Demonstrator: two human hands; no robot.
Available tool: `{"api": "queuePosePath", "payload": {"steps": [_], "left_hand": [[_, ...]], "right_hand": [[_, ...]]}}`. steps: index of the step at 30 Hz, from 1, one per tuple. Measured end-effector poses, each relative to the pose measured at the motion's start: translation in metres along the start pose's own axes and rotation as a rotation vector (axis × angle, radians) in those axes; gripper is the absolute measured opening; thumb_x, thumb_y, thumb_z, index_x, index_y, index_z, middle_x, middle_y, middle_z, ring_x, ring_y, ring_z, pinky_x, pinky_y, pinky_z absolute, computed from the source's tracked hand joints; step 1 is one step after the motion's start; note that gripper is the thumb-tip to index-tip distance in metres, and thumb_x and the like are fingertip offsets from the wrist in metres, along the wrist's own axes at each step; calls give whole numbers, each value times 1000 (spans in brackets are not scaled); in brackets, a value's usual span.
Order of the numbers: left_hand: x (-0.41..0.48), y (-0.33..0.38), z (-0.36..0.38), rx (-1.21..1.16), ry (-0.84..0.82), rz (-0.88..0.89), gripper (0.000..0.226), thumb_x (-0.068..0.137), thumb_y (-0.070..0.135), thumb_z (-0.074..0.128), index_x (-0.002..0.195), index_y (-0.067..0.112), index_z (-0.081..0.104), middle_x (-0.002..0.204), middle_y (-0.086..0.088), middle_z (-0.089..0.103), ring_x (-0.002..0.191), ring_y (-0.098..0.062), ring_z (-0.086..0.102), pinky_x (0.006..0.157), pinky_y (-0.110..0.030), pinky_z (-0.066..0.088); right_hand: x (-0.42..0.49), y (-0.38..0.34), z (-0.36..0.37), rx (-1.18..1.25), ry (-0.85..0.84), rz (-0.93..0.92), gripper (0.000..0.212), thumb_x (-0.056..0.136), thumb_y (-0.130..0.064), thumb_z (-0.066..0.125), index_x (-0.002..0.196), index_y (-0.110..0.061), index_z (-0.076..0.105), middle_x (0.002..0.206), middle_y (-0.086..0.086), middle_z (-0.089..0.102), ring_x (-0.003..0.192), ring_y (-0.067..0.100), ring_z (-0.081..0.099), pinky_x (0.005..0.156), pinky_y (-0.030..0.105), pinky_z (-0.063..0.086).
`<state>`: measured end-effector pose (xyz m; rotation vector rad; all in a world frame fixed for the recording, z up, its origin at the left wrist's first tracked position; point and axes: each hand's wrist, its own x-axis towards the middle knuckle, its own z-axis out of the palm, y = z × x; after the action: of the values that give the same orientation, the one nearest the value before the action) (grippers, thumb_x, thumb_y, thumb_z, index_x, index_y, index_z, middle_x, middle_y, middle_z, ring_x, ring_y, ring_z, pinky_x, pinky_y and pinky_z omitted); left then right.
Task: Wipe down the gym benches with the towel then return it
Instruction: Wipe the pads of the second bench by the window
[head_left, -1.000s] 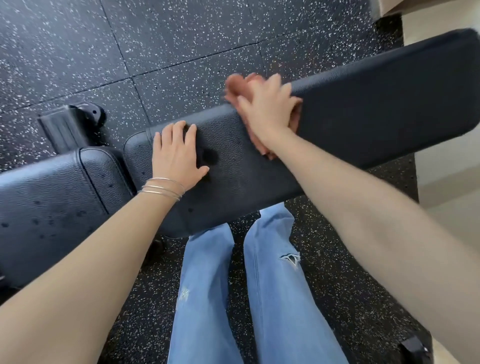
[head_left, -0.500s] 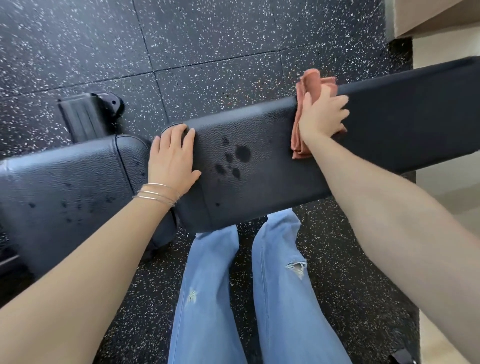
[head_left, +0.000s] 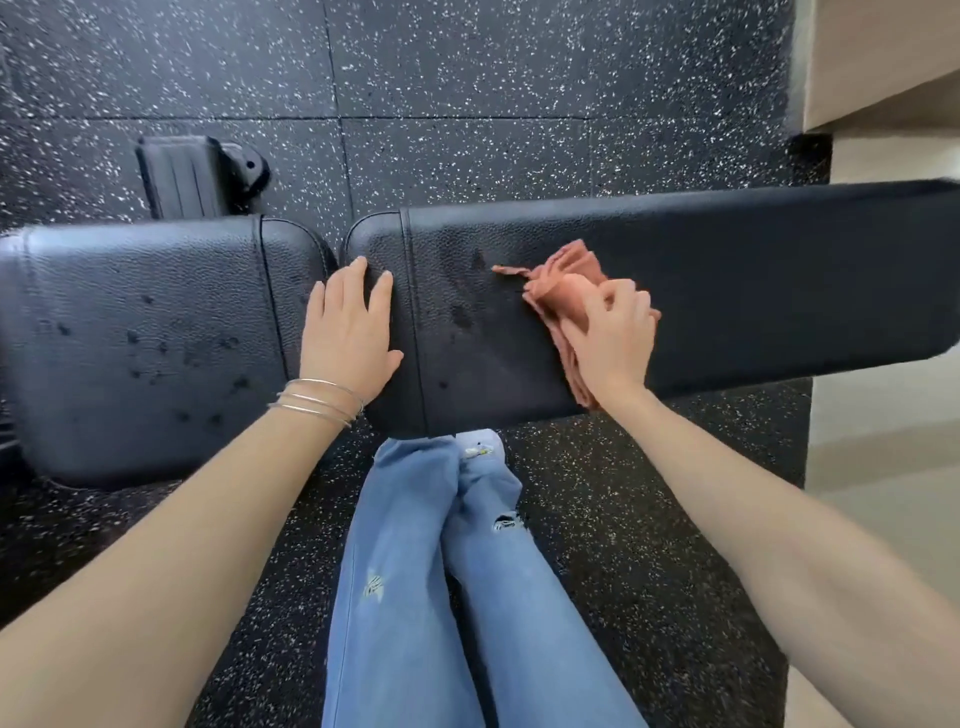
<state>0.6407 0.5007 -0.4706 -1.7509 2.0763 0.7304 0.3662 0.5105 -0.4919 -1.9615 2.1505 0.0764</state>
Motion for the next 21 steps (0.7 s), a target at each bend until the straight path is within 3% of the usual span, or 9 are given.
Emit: {"api": "queuePosePath", "payload": {"steps": [3, 5, 7, 10, 13, 15, 18, 21], "left_hand": [[-8, 5, 9, -6, 6, -3, 85, 82, 32, 69, 148, 6, 21, 154, -23, 16, 140, -38, 21, 117, -47, 19], [-14, 12, 15, -10, 14, -5, 85, 81, 31, 70, 147, 6, 23, 153, -24, 18, 140, -39, 22, 117, -47, 19], [-22, 19, 19, -3, 10, -6, 84, 80, 31, 71, 147, 5, 25, 153, -24, 20, 140, -39, 23, 117, -47, 20], [-33, 28, 25, 23, -5, -7, 83, 81, 31, 70, 146, 5, 26, 153, -23, 21, 140, -38, 22, 117, -47, 19], [-39, 38, 32, 33, -4, -20, 86, 78, 30, 73, 145, 2, 27, 152, -24, 23, 139, -39, 24, 116, -48, 20], [-44, 43, 37, 48, -13, -37, 88, 77, 30, 74, 145, 0, 26, 152, -24, 24, 139, -39, 25, 116, -47, 21], [-48, 50, 44, 56, -1, -57, 91, 76, 30, 75, 145, -1, 25, 151, -25, 25, 138, -39, 26, 116, -49, 22], [-50, 56, 50, 60, 10, -80, 93, 75, 29, 76, 144, -3, 25, 150, -26, 26, 138, -41, 26, 115, -49, 22]], "right_hand": [[41, 7, -5, 64, 81, 531, 35, 91, -41, 52, 121, -24, 54, 115, 10, 49, 104, 34, 45, 83, 45, 41], [57, -14, -5, 84, 82, 694, 36, 93, -45, 47, 124, -26, 51, 123, 10, 45, 113, 33, 41, 92, 47, 38], [48, -44, 2, 102, 80, 589, 33, 92, -44, 49, 122, -29, 52, 120, 9, 46, 110, 32, 42, 87, 45, 38], [2, -68, 17, 94, 102, 108, 31, 81, -38, 62, 111, -27, 61, 100, 10, 53, 90, 32, 49, 66, 40, 37], [-42, -48, 27, -1, -13, -268, 45, 66, -35, 76, 109, -29, 63, 92, 8, 56, 81, 29, 47, 60, 37, 35], [-56, -15, 24, -5, -63, -408, 48, 65, -36, 77, 111, -31, 62, 92, 7, 56, 81, 28, 47, 59, 36, 34], [-57, 49, 11, -15, -21, -315, 37, 71, -39, 69, 105, -25, 63, 93, 9, 56, 80, 32, 51, 58, 36, 35], [-38, 92, -1, 81, 65, 161, 30, 83, -35, 62, 105, -15, 60, 106, 14, 53, 93, 37, 49, 70, 44, 44]]}}
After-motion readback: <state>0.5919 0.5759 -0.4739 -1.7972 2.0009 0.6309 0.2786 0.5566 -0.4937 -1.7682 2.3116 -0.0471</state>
